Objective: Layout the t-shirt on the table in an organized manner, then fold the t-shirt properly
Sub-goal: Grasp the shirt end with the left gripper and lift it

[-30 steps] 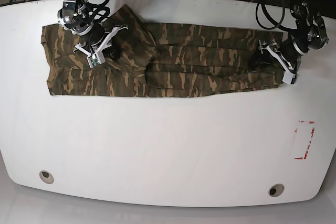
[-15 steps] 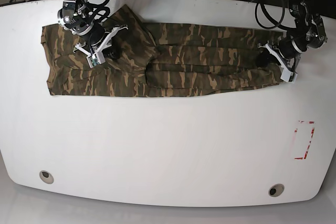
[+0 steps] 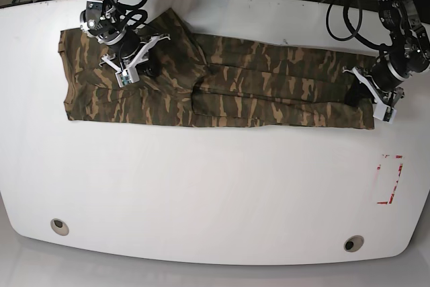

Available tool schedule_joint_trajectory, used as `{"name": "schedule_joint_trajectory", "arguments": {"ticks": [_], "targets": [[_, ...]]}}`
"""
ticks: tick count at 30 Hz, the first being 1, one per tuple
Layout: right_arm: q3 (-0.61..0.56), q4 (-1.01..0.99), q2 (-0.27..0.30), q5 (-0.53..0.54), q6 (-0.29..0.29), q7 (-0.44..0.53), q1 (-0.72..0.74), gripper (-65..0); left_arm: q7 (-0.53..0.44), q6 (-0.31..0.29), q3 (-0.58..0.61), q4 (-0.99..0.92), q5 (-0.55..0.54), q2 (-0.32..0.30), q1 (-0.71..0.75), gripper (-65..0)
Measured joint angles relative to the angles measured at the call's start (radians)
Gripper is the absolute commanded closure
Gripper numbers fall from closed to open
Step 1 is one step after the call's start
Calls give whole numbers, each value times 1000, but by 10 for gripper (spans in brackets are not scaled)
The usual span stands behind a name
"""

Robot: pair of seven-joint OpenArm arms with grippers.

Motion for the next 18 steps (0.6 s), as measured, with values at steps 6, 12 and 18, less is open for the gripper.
{"name": "schedule_joint_trajectory", "arguments": {"ticks": [6, 12, 18], "targets": [[-9, 3, -55, -1, 5, -6, 1, 0, 11, 0, -7, 1, 24, -67, 3, -29], [-19, 85, -86, -36, 8, -95, -13, 0, 11, -3, -5, 1, 17, -126, 6, -29], [-28, 232, -84, -64, -8, -238, -32, 0, 11, 8, -11, 1, 38, -167, 6, -29]]}}
